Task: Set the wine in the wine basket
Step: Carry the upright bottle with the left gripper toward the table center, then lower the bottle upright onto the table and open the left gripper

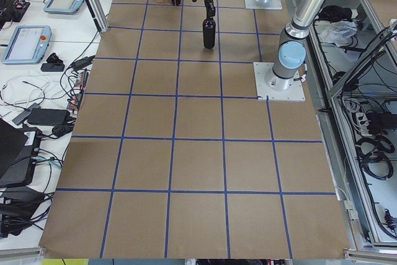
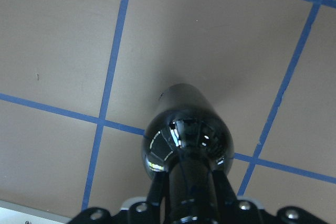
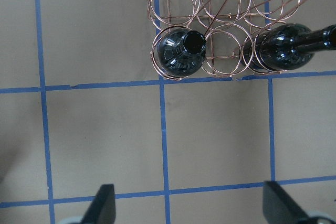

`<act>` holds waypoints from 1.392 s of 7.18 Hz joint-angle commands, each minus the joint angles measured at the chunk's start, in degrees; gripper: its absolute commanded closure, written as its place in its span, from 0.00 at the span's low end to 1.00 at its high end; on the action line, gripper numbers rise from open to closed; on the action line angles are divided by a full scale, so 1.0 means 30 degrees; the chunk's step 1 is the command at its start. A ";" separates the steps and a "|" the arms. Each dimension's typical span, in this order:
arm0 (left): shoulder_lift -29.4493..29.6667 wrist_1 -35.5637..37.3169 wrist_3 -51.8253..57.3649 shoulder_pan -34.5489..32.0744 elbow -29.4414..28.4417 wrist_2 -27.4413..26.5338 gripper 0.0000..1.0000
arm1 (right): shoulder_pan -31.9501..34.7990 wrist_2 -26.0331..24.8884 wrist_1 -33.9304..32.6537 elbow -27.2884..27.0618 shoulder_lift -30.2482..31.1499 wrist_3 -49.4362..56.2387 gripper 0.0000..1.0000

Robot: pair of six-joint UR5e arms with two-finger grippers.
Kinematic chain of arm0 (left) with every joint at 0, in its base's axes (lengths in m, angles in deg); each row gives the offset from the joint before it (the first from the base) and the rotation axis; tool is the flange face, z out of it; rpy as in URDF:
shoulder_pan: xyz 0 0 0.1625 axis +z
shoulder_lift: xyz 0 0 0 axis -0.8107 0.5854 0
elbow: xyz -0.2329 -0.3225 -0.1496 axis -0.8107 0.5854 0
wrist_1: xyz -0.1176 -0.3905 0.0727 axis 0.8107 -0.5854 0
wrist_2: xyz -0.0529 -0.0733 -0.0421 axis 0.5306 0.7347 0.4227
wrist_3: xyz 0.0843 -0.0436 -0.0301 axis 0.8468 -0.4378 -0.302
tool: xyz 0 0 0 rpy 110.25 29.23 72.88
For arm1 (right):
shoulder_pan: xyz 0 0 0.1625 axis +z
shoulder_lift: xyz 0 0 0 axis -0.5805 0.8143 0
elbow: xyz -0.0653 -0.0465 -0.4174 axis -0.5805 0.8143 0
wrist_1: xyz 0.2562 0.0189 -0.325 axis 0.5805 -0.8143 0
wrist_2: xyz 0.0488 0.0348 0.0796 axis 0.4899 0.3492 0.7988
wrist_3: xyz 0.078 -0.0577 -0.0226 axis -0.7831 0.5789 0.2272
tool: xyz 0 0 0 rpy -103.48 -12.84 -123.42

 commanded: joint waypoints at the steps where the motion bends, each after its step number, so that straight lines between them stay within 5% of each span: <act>1: 0.0175 -0.0052 -0.0025 0.0023 0.0033 0.0049 1.00 | -0.0012 0.0299 -0.0106 0.0020 -0.0131 -0.0089 0.00; 10: 0.0234 -0.0023 0.0063 -0.0124 0.0326 0.0547 1.00 | 0.0018 0.0330 -0.0369 -0.0068 -0.0131 -0.0176 0.00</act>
